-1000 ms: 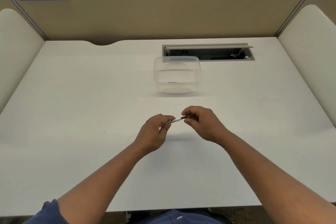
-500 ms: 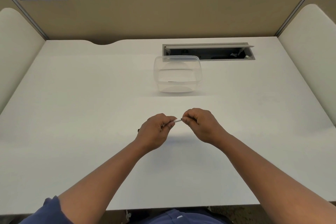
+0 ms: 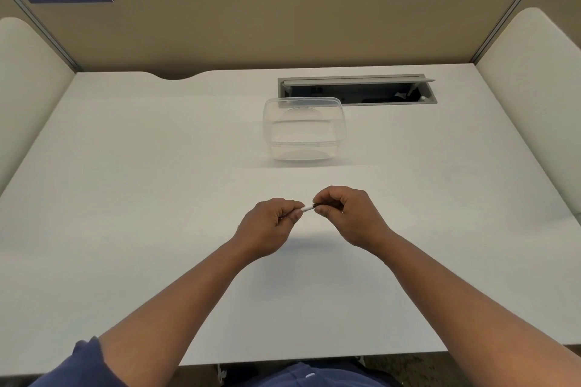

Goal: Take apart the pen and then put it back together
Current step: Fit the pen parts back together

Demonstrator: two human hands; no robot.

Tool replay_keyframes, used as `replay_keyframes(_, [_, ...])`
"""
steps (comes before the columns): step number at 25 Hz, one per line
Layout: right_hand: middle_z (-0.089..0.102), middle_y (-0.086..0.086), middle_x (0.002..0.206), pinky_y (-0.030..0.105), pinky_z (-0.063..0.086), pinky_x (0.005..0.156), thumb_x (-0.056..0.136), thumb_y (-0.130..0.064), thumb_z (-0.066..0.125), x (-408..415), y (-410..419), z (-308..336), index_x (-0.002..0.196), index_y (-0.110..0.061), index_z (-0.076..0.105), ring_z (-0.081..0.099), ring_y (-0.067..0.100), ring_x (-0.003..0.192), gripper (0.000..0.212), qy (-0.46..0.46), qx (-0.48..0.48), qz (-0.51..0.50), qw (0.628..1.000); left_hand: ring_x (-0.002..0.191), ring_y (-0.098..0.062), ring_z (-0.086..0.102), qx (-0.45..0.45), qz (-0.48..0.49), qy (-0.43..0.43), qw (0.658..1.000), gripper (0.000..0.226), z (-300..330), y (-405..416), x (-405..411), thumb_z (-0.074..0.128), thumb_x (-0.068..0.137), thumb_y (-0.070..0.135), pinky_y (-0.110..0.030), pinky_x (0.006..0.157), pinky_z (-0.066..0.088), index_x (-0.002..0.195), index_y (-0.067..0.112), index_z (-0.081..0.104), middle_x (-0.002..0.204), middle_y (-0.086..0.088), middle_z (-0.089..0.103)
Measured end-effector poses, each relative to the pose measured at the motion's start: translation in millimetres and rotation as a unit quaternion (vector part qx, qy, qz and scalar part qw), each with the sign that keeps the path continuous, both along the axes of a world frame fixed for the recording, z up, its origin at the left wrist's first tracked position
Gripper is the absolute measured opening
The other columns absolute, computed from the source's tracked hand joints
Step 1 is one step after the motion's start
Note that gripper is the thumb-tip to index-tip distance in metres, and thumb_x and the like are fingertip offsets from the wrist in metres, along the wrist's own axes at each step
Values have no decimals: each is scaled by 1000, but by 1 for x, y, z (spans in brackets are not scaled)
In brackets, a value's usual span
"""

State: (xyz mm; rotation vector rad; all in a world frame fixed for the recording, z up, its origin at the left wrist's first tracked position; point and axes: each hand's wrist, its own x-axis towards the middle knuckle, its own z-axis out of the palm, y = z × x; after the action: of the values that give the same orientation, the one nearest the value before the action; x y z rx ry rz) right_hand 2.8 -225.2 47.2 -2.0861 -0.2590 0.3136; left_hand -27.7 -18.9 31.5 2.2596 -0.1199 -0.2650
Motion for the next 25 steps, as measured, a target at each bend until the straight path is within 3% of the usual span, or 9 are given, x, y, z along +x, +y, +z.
replay_keyframes(6, [58, -11, 69, 14, 36, 58, 97, -14, 63, -3, 1, 0, 88, -15, 70, 47, 4, 60, 11, -30, -38, 13, 999, 80, -14, 56, 32, -11, -14, 999, 18, 5, -2, 2, 52, 102, 34, -45, 75, 54, 102, 33, 70, 79, 5, 60])
replay_keyframes(11, [57, -10, 76, 23, 38, 64, 100, -16, 57, -4, 1, -3, 87, -16, 63, 49, 6, 70, 15, -78, -70, 48, 993, 80, -16, 57, 36, -15, -6, 999, 19, 10, -3, 1, 51, 103, 34, -44, 75, 54, 99, 31, 69, 83, 6, 65])
replay_keyframes(13, [61, -11, 80, 18, 41, 66, 98, -15, 61, -4, 1, -3, 91, -15, 66, 52, 3, 73, 8, -87, -54, 38, 994, 73, -14, 54, 35, -18, 12, 999, 20, 11, -1, 3, 50, 103, 36, -41, 72, 53, 97, 33, 68, 77, 9, 62])
replay_keyframes(18, [72, -12, 86, 10, 48, 73, 90, -4, 73, -7, -1, 1, 97, -14, 73, 65, -2, 78, 13, -17, 54, -28, 998, 54, -9, 36, -6, -30, 63, 998, 25, 18, 4, 8, 49, 104, 34, -31, 60, 35, 97, 28, 72, 52, 15, 43])
replay_keyframes(21, [70, -15, 77, 10, 45, 68, 88, -3, 74, -5, -3, 3, 89, -14, 75, 62, -2, 71, 11, -6, 43, -10, 999, 57, -11, 36, -23, -50, 89, 994, 25, 24, 6, 11, 52, 103, 34, -31, 62, 35, 95, 28, 75, 59, 12, 42])
replay_keyframes(25, [67, -9, 69, 23, 47, 63, 87, -7, 74, -1, -3, 8, 82, -12, 73, 55, 6, 62, 8, 50, 28, 5, 998, 57, -11, 41, 21, -47, 77, 996, 24, 27, 4, 13, 54, 101, 36, -30, 62, 38, 89, 32, 74, 56, 13, 48])
